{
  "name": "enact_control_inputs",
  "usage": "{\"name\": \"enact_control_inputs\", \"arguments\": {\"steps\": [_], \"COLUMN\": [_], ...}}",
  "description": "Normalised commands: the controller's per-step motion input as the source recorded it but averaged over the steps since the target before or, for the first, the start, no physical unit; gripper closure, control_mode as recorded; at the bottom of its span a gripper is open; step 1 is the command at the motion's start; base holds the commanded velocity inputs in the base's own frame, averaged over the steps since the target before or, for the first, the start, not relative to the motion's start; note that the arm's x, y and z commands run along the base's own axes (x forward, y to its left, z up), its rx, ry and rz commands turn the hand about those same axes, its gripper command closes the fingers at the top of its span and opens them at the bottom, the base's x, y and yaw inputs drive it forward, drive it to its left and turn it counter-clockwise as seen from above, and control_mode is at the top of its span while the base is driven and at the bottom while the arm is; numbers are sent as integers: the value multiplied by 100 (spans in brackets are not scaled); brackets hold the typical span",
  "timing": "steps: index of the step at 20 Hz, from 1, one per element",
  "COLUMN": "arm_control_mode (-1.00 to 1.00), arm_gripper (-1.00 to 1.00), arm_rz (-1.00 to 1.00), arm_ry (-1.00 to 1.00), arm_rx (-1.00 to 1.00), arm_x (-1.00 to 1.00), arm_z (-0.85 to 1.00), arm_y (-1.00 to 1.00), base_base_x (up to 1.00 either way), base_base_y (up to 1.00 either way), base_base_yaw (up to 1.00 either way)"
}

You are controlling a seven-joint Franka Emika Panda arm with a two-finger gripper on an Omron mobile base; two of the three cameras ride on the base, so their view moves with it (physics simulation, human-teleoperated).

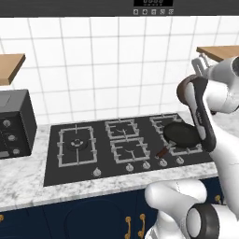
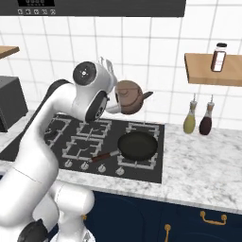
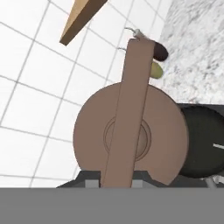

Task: Pick the kettle from the counter and place it on a stove burner. Then turn the burner on.

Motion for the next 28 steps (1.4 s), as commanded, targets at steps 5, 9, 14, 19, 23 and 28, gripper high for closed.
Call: {"name": "enact_control_inputs", "arguments": {"steps": [5, 9, 14, 19, 23, 28], "arm_control_mode": [-100, -100, -100, -100, -100, -100], "arm_gripper": [100, 100, 100, 100, 100, 100], "arm_rz": [6, 10, 15, 24, 17, 11], "arm_ry": [0, 9, 25, 8, 9, 9], "arm_rx": [-2, 0, 3, 5, 0, 0], "arm_x": [0, 0, 0, 0, 12, 56], "arm_z": [54, 7, -59, -100, -87, -37], "arm_y": [100, 100, 100, 100, 100, 100], "base_base_x": [0, 0, 0, 0, 0, 0], "base_base_y": [0, 0, 0, 0, 0, 0], "base_base_yaw": [0, 0, 0, 0, 0, 0]}}
